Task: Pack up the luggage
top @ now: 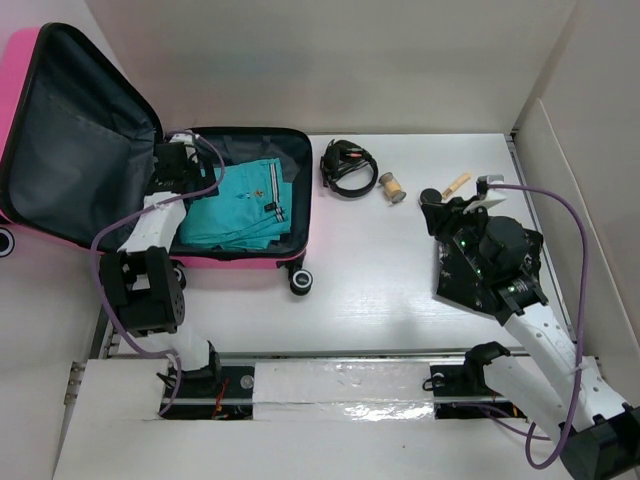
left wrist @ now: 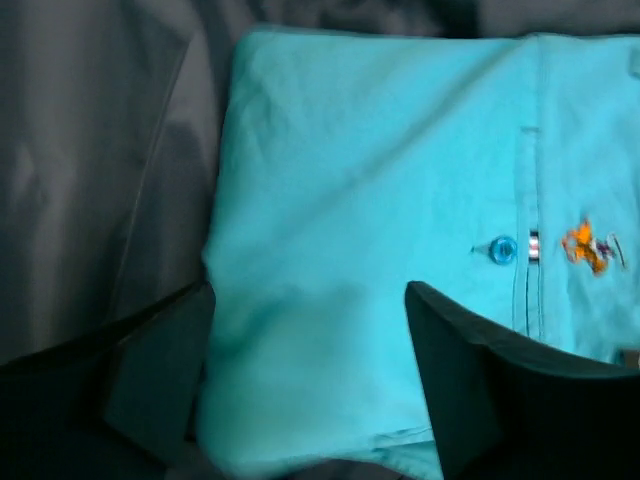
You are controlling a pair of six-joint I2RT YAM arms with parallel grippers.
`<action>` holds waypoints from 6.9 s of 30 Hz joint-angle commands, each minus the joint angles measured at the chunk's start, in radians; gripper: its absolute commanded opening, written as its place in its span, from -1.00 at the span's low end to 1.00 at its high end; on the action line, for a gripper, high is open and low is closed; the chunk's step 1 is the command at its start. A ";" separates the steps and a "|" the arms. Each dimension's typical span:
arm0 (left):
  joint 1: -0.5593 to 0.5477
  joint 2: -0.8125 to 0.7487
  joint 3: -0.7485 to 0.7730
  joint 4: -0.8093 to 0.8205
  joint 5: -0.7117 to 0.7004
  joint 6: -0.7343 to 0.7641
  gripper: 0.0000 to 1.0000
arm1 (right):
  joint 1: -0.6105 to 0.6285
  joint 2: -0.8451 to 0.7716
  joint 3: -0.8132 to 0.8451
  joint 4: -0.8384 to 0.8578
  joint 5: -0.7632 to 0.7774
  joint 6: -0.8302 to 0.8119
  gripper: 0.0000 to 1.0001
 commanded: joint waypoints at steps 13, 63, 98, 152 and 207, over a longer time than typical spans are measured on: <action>-0.450 -0.172 0.139 0.161 -0.071 -0.235 -1.00 | -0.008 -0.068 0.036 0.007 0.002 -0.011 -1.00; -0.952 0.263 -0.007 0.292 -0.197 -0.520 -1.00 | -0.008 -0.176 0.156 -0.222 0.032 -0.033 -0.46; -1.080 0.181 -0.267 0.377 -0.364 -0.962 0.58 | -0.008 -0.110 0.076 -0.150 -0.052 -0.054 -0.51; -0.050 -0.058 0.100 0.015 -0.216 -0.215 -1.00 | 0.001 -0.207 0.001 -0.071 0.009 -0.036 -0.49; -0.404 -1.116 -0.484 0.018 0.297 -0.314 -0.61 | 0.047 1.313 0.942 -0.174 0.304 0.219 -0.05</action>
